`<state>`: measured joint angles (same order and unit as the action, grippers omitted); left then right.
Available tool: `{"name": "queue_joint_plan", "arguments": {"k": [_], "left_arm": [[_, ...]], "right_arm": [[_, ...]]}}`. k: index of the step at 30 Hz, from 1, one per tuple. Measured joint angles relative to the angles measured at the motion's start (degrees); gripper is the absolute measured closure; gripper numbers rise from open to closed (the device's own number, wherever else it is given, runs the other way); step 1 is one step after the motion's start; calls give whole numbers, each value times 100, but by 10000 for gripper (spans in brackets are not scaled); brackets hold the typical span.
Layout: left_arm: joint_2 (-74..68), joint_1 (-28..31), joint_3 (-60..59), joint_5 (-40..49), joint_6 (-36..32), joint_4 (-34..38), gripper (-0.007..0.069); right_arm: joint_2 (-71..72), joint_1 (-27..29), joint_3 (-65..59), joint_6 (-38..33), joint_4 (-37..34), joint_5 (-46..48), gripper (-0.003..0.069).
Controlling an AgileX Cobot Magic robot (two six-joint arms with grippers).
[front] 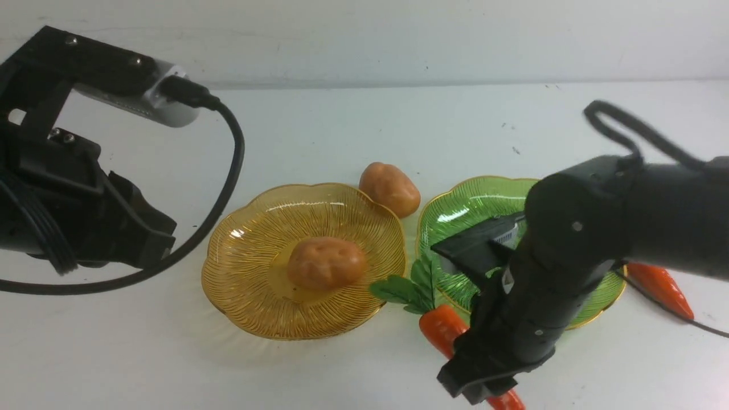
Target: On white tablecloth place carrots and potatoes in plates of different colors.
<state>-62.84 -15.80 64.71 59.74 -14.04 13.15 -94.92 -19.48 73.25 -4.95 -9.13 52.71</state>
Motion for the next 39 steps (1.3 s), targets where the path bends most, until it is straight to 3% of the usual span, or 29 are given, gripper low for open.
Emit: {"name": "queue_joint_plan", "arguments": {"k": [2, 9, 12, 15, 16, 20, 22, 24, 27, 29, 33, 35, 39], "left_arm": [[0, 0, 0, 0, 0, 0, 628], [0, 0, 0, 128, 0, 28, 628], [0, 0, 0, 128, 0, 28, 628], [0, 0, 0, 128, 0, 28, 628], [0, 0, 0, 128, 0, 28, 628], [0, 0, 0, 128, 0, 28, 628], [0, 0, 0, 128, 0, 28, 628], [0, 0, 0, 128, 0, 28, 628], [0, 0, 0, 128, 0, 28, 628], [0, 0, 0, 128, 0, 28, 628], [0, 0, 0, 128, 0, 28, 628], [0, 0, 0, 128, 0, 28, 628], [0, 0, 0, 128, -11, 22, 628]], "right_arm": [[-299, 160, 143, -62, -101, 6, 373], [-828, 266, 564, 43, -140, 477, 146], [-833, 282, 883, 108, 114, 858, 104], [-833, 437, 1063, 274, 593, 1116, 158], [-833, 566, 1084, 322, 786, 1186, 207], [-845, 1515, 1072, 390, 1221, 1566, 516], [-877, 2069, 1059, 422, 1198, 1696, 622], [-926, 2497, 1053, 375, 995, 1741, 649], [-975, 2709, 975, 52, 588, 1747, 594], [-1037, 2686, 962, -123, 443, 1719, 517], [-1507, 2417, 962, -372, 436, 1689, 261], [-1771, 2269, 962, -398, 641, 1689, 186], [-2121, 2103, 962, -355, 1085, 1668, 137]]}}
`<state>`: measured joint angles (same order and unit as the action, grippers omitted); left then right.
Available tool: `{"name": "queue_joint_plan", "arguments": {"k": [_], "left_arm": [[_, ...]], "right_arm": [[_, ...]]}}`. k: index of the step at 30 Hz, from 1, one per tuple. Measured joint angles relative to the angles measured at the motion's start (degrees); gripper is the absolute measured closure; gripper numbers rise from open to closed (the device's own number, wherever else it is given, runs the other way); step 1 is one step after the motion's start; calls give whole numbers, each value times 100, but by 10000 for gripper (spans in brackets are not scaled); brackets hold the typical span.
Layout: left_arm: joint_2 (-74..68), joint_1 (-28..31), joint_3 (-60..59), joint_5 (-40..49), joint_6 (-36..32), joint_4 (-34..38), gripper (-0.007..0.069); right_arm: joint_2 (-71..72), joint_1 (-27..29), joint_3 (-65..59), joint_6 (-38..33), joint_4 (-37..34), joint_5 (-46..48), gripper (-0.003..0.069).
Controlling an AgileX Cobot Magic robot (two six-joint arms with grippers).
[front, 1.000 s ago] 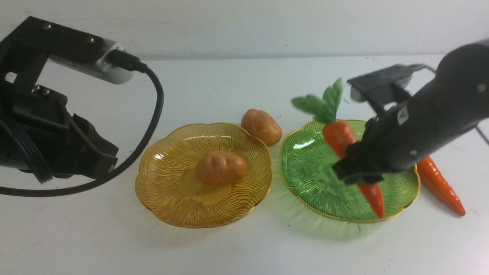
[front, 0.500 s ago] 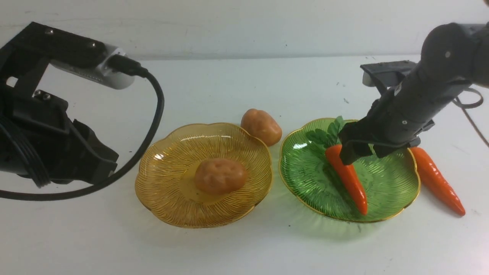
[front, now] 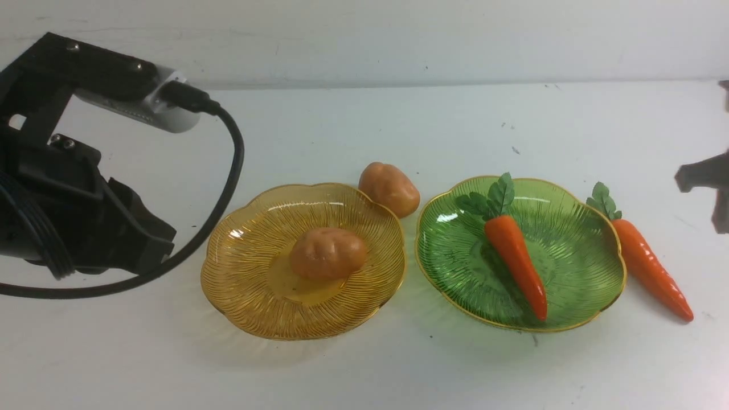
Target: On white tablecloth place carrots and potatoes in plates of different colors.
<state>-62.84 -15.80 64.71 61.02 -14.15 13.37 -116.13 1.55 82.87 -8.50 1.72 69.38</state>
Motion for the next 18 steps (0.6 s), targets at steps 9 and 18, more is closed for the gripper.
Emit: {"name": "queue_joint_plan", "arguments": {"k": [9, 18], "left_arm": [[0, 0, 0, 0, -55, -4, 628], [0, 0, 0, 0, -56, -33, 628]], "right_arm": [[-306, -14, 0, 156, -74, -46, 433], [-219, -14, 512, 1194, 298, 34, 425]]}}
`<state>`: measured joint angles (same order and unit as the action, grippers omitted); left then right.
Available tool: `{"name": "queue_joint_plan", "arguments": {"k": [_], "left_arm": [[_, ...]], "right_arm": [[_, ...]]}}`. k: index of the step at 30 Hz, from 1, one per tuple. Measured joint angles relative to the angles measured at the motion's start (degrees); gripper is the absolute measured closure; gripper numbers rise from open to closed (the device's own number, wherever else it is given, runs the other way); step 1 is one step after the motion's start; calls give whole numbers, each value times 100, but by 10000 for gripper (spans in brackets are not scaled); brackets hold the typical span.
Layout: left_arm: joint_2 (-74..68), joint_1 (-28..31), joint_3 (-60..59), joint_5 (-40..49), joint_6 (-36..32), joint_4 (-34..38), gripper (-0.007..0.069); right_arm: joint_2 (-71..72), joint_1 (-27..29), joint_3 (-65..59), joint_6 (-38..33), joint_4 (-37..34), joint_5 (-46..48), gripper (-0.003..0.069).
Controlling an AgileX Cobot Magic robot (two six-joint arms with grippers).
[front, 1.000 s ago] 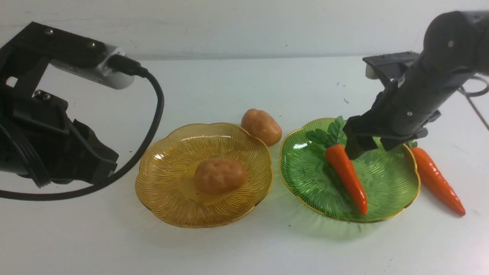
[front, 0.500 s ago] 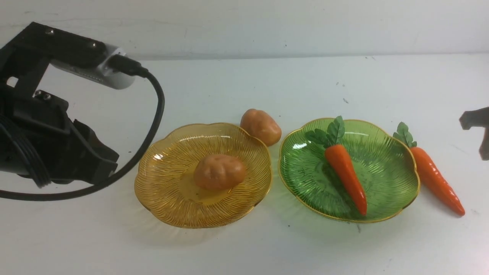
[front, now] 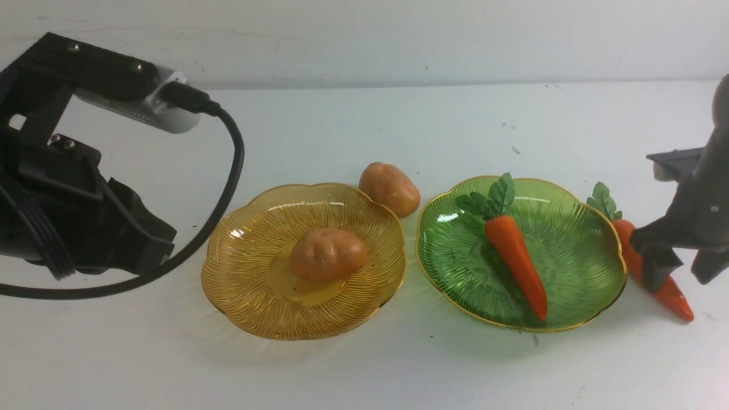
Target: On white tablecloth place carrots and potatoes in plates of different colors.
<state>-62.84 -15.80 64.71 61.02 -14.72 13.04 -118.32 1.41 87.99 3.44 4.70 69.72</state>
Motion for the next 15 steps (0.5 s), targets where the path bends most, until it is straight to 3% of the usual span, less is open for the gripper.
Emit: {"name": "queue_joint_plan", "arguments": {"k": [4, 9, 15], "left_arm": [[0, 0, 0, 0, 0, -20, 628], [-6, 0, 0, -5, 0, -32, 628], [-99, 0, 0, -23, -20, -38, 628]], "right_arm": [[322, -13, 253, 119, -299, 0, 425], [929, -399, 385, -174, -1467, 33, 425], [833, -986, 390, -444, -1652, 66, 425]]}}
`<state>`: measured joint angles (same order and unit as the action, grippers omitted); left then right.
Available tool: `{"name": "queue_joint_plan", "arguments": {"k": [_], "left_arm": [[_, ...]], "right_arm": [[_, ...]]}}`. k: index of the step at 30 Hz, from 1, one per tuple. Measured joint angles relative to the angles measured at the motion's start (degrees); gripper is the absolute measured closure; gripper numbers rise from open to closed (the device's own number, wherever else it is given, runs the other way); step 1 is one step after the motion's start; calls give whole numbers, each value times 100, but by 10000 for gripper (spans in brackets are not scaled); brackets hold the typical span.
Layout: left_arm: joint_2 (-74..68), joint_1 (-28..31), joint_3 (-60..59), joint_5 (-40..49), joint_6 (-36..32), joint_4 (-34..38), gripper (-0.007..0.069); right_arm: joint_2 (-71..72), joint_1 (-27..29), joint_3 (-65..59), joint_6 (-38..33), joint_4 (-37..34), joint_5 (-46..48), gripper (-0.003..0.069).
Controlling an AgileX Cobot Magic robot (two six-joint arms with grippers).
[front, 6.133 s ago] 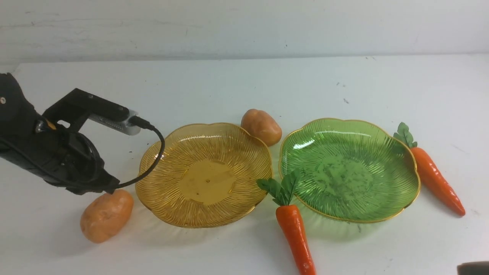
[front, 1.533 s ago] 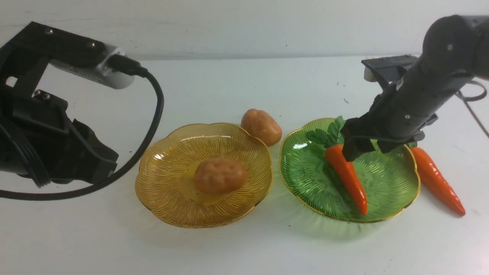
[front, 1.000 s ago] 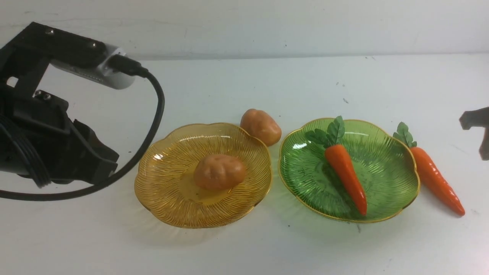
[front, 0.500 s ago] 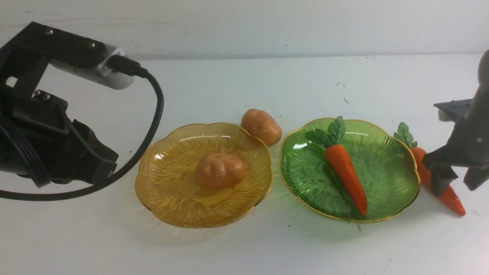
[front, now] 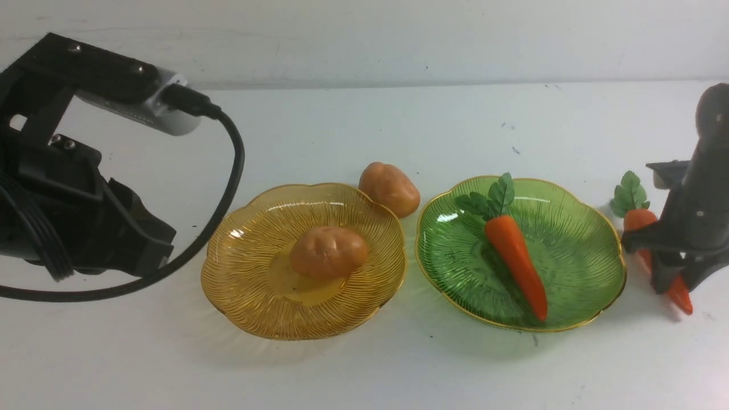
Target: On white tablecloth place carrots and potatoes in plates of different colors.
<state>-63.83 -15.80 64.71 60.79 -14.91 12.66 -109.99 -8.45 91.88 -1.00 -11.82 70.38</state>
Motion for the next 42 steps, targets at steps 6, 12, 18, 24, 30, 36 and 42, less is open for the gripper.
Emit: {"name": "queue_joint_plan", "arguments": {"k": [6, 12, 18, 24, 30, 36, 42], "left_arm": [[-130, 0, 0, -4, -5, -10, 628], [-276, 0, 0, -49, -55, -10, 628], [-498, 0, 0, -267, -218, -10, 628], [-1232, 0, 653, -409, -43, 111, 628], [-2710, -114, 2627, 298, -470, 336, 628], [-4247, -335, 4274, 940, -648, 407, 628], [-5683, -955, 5749, 969, 878, -79, 628]], "right_arm": [[-376, -264, -24, 269, 502, 4, 416], [-459, -268, -175, 406, 727, -1, 308], [-409, -268, -257, 462, 798, -13, 183], [87, -268, -295, 399, 435, -13, 134], [1177, -268, -295, 26, 267, 16, 165], [2276, -268, -295, -39, 474, 106, 210], [3149, -268, -726, -127, 479, 150, 235]]}}
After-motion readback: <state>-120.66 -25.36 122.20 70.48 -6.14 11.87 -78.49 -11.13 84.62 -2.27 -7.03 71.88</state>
